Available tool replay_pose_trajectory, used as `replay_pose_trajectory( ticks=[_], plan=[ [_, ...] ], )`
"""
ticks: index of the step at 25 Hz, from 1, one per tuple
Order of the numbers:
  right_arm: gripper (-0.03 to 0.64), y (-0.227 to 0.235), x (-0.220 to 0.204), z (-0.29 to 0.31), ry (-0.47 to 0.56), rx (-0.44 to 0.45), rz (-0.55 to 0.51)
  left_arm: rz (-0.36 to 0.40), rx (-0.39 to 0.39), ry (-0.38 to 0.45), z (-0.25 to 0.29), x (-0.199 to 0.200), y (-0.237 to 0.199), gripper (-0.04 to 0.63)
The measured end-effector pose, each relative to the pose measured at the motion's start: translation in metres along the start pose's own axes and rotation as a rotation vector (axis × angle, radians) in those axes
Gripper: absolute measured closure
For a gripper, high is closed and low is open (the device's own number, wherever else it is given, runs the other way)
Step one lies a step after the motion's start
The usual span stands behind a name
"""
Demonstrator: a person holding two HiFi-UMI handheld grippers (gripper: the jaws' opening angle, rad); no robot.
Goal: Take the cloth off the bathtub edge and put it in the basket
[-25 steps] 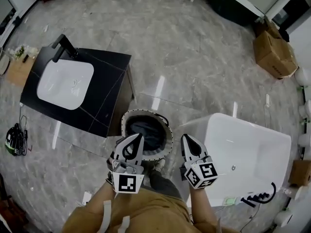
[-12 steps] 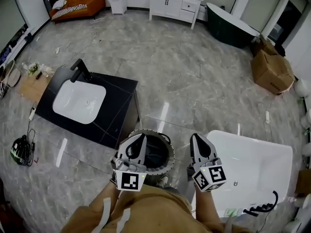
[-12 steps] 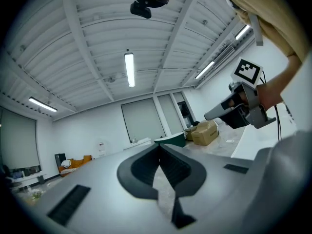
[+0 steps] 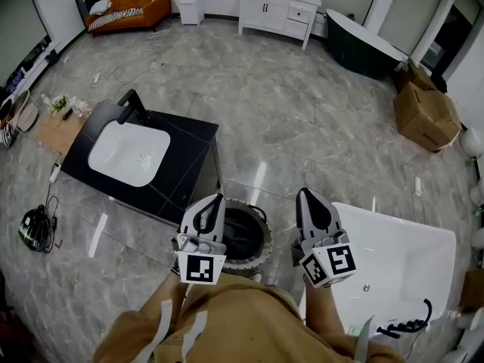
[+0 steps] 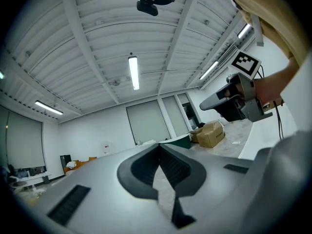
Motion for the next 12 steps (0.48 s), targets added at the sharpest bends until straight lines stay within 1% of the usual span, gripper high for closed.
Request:
replay_pose_trajectory(
  ticks=[3,9,12],
  plan=[
    [0.611,-0.002,0.006,-0.001,0.01,0.005,-0.009,-0.004,0.017,0.012,-0.001,0.004,-0.005,0.592],
    [0.611,-0.005,0.028,-0.007,0.052,0.014,-0.048,-0.055,0.04,0.012,-0.005,0.008,-0.008,0.592],
    [0.611,-0.012,0.038,-0.008,0.08,0.018,-0.087,-0.037,0.038,0.01,-0.008,0.01,-0.01,0.592]
  ],
)
Point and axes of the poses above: the fingertips, and each gripper's own axes: z forward along the fingers, y to its right, x out of its top, the point moved 1 cm from there along -z, backward along the fingers, and after that the axes turned 6 degrees about -x, right-handed, at the moved point
